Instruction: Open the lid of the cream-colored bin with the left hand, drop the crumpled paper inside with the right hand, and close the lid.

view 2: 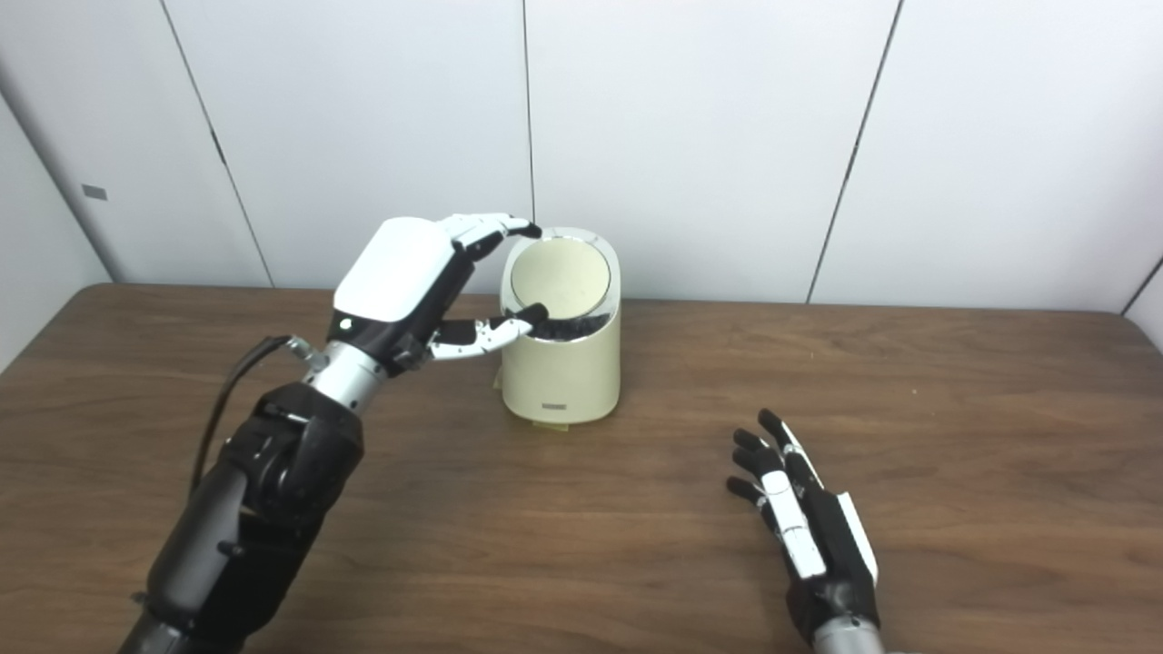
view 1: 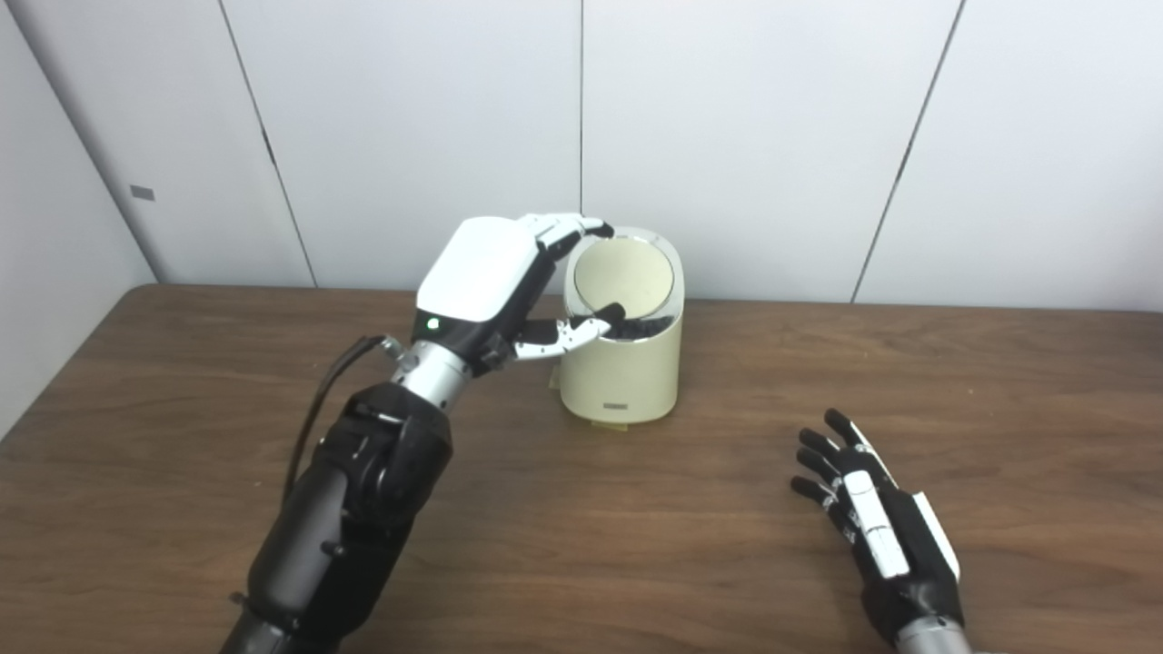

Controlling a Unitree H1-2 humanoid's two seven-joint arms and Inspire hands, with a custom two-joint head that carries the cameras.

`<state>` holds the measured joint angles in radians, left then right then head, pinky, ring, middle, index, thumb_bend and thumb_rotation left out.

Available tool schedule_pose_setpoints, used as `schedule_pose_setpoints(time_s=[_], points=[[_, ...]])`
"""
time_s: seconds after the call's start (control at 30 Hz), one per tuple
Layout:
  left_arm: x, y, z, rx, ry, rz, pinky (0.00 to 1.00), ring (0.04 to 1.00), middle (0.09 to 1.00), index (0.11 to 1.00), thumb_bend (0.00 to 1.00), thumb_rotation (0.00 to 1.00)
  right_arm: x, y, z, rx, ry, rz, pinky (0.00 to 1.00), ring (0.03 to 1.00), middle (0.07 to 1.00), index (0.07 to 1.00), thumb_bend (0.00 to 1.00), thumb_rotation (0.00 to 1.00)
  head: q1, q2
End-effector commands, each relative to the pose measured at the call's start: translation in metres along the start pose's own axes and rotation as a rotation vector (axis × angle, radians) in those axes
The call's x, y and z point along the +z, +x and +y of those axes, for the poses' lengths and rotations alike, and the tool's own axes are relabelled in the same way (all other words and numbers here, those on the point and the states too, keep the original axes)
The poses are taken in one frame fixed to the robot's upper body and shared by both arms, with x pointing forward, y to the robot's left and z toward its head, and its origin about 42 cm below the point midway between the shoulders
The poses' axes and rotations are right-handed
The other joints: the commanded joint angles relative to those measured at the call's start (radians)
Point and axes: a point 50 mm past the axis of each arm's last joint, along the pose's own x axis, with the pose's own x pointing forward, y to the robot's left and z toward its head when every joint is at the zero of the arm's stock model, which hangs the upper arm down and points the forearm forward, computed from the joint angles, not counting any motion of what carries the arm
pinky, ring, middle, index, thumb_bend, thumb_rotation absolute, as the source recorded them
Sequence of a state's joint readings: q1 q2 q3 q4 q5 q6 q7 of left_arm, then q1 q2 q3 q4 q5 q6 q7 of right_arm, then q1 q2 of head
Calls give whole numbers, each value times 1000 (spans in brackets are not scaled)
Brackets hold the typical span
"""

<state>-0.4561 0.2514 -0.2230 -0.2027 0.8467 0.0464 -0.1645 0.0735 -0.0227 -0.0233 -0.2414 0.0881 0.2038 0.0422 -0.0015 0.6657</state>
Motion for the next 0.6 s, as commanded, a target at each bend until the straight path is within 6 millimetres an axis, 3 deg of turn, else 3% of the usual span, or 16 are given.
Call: schedule_pose_setpoints(time_s=[0.0, 0.1, 0.27, 0.43, 0.57], points=[[4, -3, 15, 62, -82, 16, 715, 823, 843, 848, 505, 545, 17, 7, 2, 17, 13, -82, 820, 885, 871, 926, 542, 788, -2, 1], [-2, -23, 12, 57, -189, 81, 729, 831, 842, 844, 501, 617, 19, 7, 3, 22, 1, -98, 833, 889, 873, 907, 528, 795, -4, 1], [-18, -68, 3, 88, -510, 263, 788, 841, 845, 849, 485, 635, 27, 5, 6, 11, 16, -123, 888, 909, 880, 898, 556, 778, -4, 1], [-28, -120, -6, 87, -657, 395, 834, 862, 864, 881, 411, 776, 34, 1, 7, -7, -22, -132, 957, 947, 904, 910, 521, 794, -5, 10], [-34, -150, -14, 79, -791, 464, 945, 938, 925, 931, 466, 876, 36, -1, 6, -6, -10, -138, 979, 976, 947, 927, 503, 794, 1, 13]])
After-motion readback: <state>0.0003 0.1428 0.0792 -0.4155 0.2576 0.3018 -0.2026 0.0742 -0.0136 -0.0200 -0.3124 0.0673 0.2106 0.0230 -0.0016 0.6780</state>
